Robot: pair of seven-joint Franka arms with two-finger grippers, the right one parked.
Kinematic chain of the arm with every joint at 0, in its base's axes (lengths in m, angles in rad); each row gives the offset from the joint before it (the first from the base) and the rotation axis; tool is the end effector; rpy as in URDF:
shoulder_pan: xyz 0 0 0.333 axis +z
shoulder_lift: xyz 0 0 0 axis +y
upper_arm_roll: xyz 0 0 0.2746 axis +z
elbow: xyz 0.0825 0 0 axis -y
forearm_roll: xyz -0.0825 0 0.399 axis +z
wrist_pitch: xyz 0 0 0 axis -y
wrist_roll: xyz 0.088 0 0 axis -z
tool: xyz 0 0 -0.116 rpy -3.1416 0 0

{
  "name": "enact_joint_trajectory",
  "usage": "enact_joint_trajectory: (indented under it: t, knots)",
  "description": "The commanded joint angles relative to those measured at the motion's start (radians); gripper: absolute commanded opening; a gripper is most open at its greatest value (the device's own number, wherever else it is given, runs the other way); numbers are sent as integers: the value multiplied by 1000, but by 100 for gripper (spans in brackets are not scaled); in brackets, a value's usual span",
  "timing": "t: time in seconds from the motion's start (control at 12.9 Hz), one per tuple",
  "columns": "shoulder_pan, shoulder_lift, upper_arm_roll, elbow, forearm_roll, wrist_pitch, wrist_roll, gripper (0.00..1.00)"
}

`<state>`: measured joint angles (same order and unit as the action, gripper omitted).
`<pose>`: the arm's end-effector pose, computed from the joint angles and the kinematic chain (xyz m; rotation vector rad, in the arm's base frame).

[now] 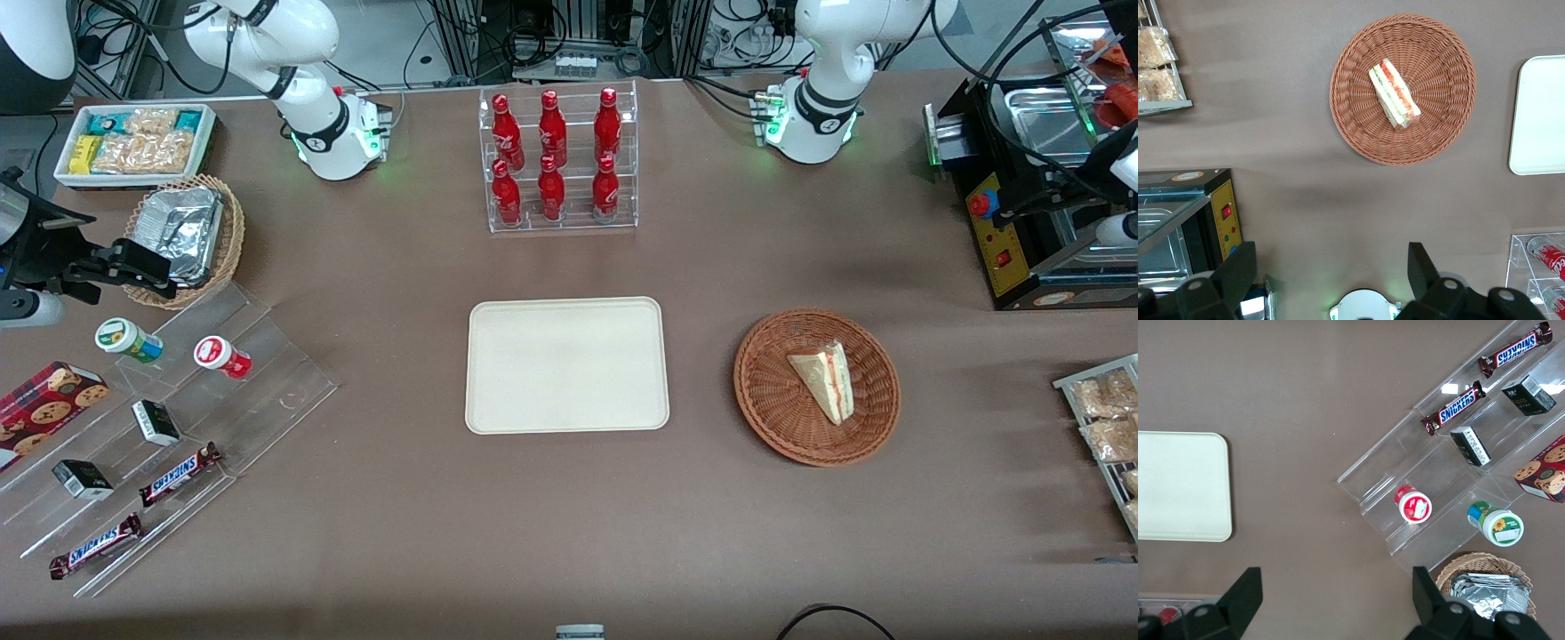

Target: Place sandwich from basket to tray

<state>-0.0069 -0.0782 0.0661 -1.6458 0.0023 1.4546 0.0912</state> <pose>0.5329 0.0330 0.5717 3.1249 -0.0506 -0.1762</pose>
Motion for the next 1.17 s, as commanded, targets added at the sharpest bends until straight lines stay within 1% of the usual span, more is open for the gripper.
enact_joint_trajectory:
  t: [0.0, 0.31, 0.47, 0.54, 0.62, 0.7, 0.78, 0.93, 1.01, 1.09]
  knots:
    - [-28, 17, 11, 26, 20, -25, 15, 100]
    - [-35, 49, 9, 32, 30, -11, 16, 100]
    - [-48, 75, -8, 27, 79, 24, 1, 100]
    - [-50, 99, -11, 21, 82, 53, -23, 100]
    - [-53, 141, -17, 20, 76, 76, -81, 100]
    - [-77, 187, -20, 12, 79, 110, -146, 100]
    - [-90, 210, -20, -20, 81, 168, -207, 100]
    - [-93, 231, -20, -96, 65, 300, -331, 100]
    - [-93, 241, -20, -112, 58, 338, -420, 100]
    - [-93, 261, -20, -124, 33, 371, -451, 100]
